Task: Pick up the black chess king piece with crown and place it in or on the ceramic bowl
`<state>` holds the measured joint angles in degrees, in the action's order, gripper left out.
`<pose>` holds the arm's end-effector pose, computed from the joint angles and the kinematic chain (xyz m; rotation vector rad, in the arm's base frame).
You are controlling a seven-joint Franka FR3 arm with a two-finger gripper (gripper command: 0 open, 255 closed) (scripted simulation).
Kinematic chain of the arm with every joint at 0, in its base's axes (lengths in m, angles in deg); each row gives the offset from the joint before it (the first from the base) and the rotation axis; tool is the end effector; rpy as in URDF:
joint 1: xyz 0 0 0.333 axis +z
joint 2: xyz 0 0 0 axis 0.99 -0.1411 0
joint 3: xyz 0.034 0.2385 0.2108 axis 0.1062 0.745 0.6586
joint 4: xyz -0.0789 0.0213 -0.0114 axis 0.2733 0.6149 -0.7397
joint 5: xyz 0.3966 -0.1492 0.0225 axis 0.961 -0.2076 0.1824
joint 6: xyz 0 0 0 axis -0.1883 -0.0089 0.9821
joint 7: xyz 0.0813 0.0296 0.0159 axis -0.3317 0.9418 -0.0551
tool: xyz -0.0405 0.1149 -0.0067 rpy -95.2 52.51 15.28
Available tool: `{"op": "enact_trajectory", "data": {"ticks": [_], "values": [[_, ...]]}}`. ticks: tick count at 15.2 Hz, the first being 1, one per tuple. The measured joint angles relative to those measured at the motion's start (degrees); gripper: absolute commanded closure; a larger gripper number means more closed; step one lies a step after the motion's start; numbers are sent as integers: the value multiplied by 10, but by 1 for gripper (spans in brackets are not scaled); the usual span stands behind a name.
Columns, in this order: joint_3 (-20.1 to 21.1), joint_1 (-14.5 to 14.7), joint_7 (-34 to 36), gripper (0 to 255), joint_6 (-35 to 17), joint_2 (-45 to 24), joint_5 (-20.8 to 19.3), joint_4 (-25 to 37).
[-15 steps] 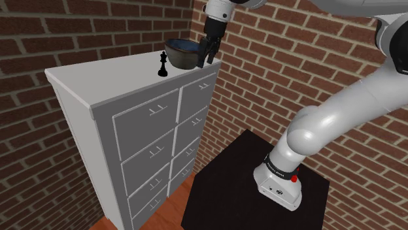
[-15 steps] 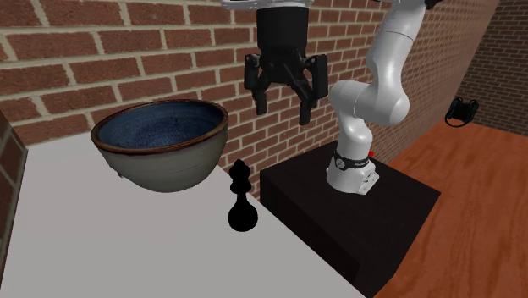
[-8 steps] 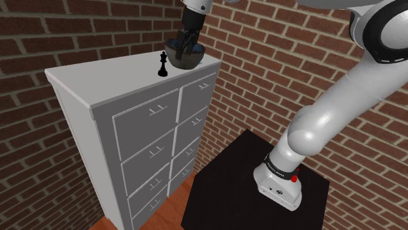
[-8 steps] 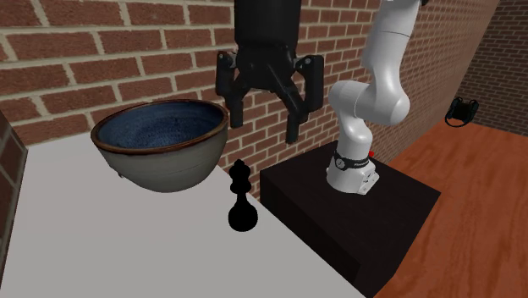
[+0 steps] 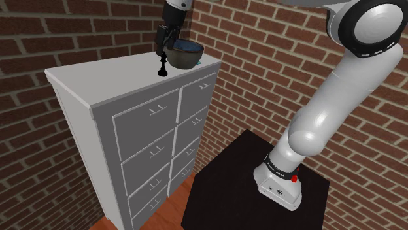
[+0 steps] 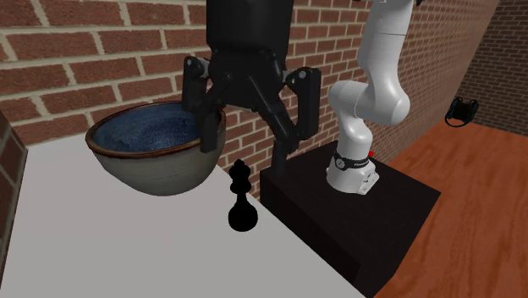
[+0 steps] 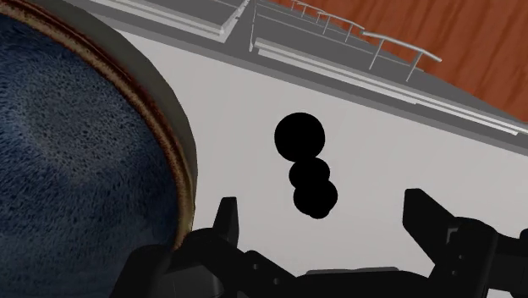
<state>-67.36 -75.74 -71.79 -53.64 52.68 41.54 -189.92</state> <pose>0.5647 0.1934 0.5657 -2.9906 -0.6945 -0.3172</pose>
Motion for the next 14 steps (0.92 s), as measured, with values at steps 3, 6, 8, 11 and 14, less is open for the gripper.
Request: {"op": "enact_trajectory", "data": {"ticks": [3,6,8,11,14], "values": [[1,1,0,0,-22,-6,-1,-16],[3,2,1,0,-38,-10,-2,-22],[3,2,-1,0,-42,-8,-2,-26],[4,2,1,0,-42,-10,-2,-23],[4,2,2,255,-40,-11,-3,-26]]}}
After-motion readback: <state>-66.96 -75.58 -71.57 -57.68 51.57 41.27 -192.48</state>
